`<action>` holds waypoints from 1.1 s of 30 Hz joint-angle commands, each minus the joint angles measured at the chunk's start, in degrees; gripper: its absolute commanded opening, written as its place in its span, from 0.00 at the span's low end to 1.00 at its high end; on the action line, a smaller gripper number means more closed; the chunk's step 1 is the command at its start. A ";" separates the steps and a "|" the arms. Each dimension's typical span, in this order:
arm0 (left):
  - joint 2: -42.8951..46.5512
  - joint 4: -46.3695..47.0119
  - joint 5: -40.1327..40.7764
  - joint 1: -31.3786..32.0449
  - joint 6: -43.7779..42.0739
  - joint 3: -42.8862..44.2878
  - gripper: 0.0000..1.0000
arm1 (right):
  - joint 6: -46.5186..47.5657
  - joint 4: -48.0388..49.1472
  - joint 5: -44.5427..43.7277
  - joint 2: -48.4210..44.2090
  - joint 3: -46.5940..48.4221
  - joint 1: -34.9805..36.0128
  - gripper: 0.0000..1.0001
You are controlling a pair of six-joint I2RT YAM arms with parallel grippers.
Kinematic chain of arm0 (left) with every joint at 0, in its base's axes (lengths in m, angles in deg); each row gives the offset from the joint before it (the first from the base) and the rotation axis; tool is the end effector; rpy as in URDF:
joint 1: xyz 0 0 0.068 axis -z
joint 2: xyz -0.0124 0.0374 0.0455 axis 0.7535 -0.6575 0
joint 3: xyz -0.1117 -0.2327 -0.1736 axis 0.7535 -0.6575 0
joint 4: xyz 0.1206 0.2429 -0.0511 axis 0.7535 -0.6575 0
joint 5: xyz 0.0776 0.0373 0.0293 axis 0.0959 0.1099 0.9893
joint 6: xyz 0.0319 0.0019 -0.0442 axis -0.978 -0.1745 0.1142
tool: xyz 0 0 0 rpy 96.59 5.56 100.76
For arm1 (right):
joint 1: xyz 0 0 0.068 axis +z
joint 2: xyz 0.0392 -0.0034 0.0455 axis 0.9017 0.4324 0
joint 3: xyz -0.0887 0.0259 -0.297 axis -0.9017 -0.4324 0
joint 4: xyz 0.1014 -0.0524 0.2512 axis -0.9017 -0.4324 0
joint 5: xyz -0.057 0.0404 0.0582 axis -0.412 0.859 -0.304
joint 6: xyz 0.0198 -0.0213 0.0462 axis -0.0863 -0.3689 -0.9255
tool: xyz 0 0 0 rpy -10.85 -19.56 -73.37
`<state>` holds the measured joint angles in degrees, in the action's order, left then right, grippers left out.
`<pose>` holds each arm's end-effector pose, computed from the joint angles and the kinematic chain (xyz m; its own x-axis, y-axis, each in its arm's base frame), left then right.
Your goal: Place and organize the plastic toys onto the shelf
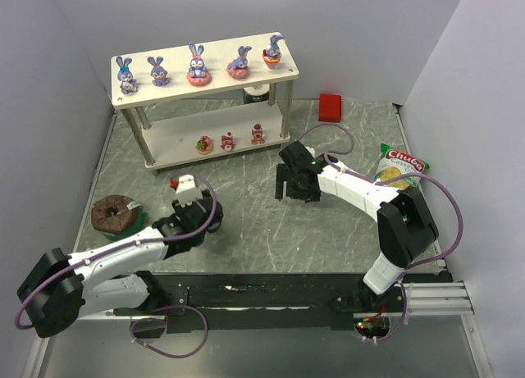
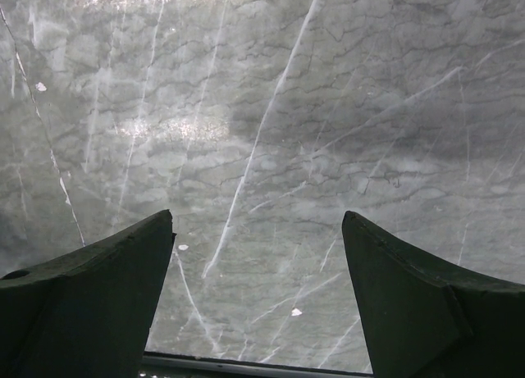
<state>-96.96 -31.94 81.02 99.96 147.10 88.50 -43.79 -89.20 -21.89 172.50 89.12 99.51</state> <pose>0.1426 -0.1372 0.2164 -0.5015 -0.3676 -0.7832 -0.2408 0.9288 -0.2818 0.2887 0.1966 0.2547 -0.9050 0.0587 -0.4213 -0.0003 0.9903 0.1387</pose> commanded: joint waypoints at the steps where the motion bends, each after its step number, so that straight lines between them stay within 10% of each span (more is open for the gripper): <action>1: -0.33 7.01 -3.86 -9.12 -9.19 5.19 0.49 | -0.44 0.44 -1.77 -2.13 2.11 -0.94 0.90; 33: -25.47 28.64 -13.19 -36.82 -37.24 19.43 0.48 | 1.76 3.26 1.22 0.42 5.01 -5.60 0.90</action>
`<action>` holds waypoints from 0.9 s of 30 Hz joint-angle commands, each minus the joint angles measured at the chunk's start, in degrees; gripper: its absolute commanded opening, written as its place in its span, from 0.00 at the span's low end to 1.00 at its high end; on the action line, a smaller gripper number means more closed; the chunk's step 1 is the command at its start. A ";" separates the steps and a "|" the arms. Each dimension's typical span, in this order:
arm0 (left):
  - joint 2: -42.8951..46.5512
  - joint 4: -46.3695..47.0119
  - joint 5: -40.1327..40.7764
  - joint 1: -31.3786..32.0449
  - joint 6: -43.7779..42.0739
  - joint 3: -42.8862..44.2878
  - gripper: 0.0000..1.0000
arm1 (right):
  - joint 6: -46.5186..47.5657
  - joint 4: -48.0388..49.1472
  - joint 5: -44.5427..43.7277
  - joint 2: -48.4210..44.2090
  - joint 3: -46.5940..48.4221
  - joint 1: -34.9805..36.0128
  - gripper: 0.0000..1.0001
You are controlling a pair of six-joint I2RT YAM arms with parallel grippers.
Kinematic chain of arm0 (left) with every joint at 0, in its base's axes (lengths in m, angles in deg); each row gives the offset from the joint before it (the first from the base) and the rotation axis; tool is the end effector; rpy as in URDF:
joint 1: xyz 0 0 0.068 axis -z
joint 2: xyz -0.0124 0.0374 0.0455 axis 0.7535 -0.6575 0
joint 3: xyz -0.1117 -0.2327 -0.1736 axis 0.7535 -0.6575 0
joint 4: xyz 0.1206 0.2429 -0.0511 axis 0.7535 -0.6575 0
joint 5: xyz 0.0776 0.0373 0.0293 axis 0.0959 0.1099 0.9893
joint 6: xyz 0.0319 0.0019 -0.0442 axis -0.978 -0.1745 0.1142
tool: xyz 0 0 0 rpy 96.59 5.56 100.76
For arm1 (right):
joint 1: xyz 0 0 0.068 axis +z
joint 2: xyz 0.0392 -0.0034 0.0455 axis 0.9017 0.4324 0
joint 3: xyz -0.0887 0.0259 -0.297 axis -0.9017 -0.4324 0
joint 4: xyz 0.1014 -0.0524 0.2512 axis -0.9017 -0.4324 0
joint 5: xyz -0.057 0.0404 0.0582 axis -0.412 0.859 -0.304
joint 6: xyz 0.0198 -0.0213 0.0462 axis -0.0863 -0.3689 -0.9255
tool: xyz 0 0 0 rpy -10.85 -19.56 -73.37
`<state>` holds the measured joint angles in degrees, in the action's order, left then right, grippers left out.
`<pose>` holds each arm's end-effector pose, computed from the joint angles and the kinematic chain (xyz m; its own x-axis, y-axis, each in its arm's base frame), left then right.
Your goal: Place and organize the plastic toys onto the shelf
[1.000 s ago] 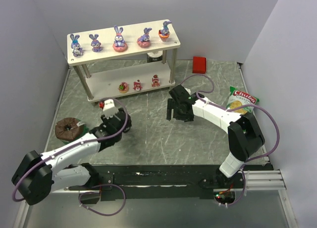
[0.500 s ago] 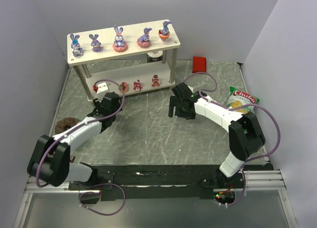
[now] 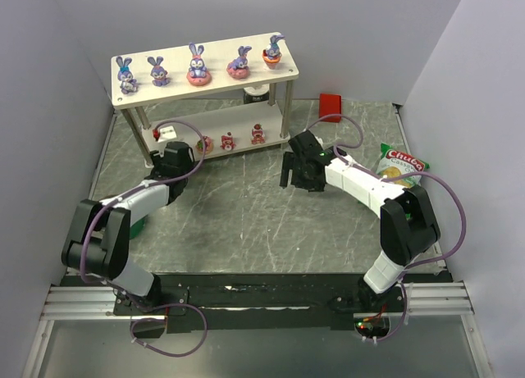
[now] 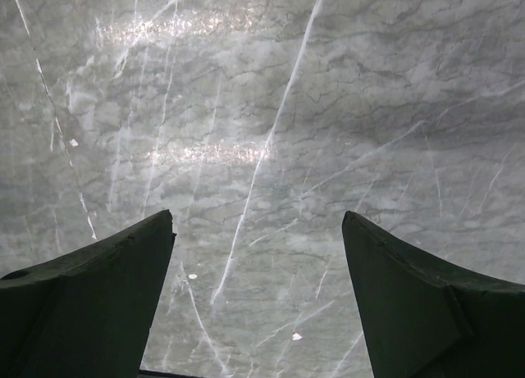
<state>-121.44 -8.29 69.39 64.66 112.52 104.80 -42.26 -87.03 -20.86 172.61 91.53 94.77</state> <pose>0.3193 -0.0707 0.2344 -0.4171 -0.2288 -0.8796 -0.3713 0.9262 -0.0649 0.3127 0.1780 0.2690 -0.8733 0.1234 -0.4712 0.0402 0.9823 0.1828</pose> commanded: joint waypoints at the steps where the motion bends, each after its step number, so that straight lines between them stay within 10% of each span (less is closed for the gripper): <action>1: -1.34 4.99 -1.82 -1.79 -2.66 3.48 0.48 | 0.40 1.01 0.19 0.31 2.69 -0.86 0.90; 27: -5.30 9.03 -6.48 -7.60 -2.13 6.91 0.46 | -0.12 1.44 -0.25 0.23 1.90 -1.91 0.89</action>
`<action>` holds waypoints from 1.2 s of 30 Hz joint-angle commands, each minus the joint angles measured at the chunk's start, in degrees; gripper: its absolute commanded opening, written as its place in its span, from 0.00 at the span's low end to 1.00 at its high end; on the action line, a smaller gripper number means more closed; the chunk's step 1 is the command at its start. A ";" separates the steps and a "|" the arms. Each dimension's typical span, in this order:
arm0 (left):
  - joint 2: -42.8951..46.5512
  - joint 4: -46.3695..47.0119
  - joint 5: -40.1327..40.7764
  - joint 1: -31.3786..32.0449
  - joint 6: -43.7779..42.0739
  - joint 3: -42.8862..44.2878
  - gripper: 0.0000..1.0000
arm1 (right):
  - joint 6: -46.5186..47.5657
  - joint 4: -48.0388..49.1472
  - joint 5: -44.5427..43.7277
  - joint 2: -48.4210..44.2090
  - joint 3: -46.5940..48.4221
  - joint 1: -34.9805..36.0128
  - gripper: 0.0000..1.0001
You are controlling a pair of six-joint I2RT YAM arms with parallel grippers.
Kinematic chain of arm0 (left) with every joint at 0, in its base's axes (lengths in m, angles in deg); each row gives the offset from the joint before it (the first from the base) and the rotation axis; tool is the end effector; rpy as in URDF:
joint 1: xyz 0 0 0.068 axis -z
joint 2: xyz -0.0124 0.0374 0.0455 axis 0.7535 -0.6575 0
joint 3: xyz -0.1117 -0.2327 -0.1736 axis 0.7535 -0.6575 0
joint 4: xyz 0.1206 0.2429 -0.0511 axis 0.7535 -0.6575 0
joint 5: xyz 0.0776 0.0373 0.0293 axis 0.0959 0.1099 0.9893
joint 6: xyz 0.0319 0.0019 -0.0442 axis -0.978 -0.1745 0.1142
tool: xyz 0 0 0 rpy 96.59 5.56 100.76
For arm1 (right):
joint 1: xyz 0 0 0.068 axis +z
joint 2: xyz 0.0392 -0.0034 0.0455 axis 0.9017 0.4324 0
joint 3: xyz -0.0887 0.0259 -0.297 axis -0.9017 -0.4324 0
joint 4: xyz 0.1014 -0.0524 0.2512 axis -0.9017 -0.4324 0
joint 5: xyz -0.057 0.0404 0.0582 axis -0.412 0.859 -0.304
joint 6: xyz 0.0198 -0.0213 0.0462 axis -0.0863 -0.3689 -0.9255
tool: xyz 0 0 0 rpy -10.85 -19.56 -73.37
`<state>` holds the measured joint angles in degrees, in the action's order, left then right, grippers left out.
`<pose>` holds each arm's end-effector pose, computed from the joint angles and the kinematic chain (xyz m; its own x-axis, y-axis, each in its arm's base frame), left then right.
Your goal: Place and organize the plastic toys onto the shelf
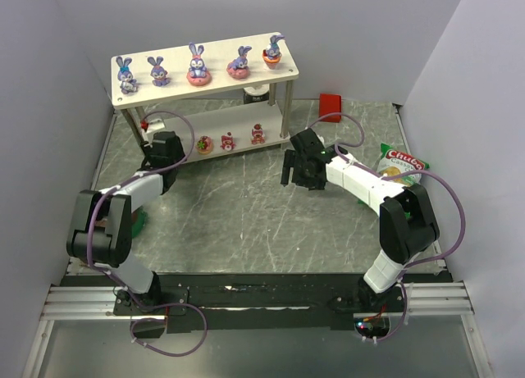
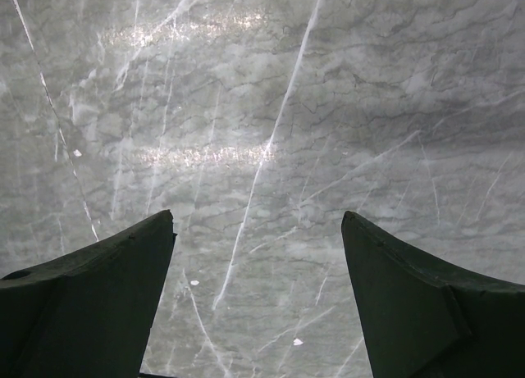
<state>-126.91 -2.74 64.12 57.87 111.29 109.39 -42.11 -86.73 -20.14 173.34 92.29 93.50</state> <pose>0.3574 -0.0405 0.2377 -0.3537 -0.2808 -0.8922 -0.3926 0.9103 -0.1309 0.3202 0.1736 0.2691 -0.8716 0.1406 -0.4697 0.0536 0.9796 0.1936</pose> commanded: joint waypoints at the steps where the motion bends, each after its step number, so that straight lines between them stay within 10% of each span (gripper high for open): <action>1: 0.16 3.92 -1.65 -0.89 -0.91 2.41 0.46 | -0.28 1.14 -0.97 -0.41 1.05 -0.73 0.89; 36: -6.96 6.21 -4.64 -1.77 -1.87 7.42 0.52 | 0.43 0.43 -0.79 1.44 3.33 -1.79 0.89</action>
<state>-133.44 1.59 60.49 56.51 110.03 114.22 -42.09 -86.68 -20.12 174.65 92.58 92.19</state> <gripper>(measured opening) 0.632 0.895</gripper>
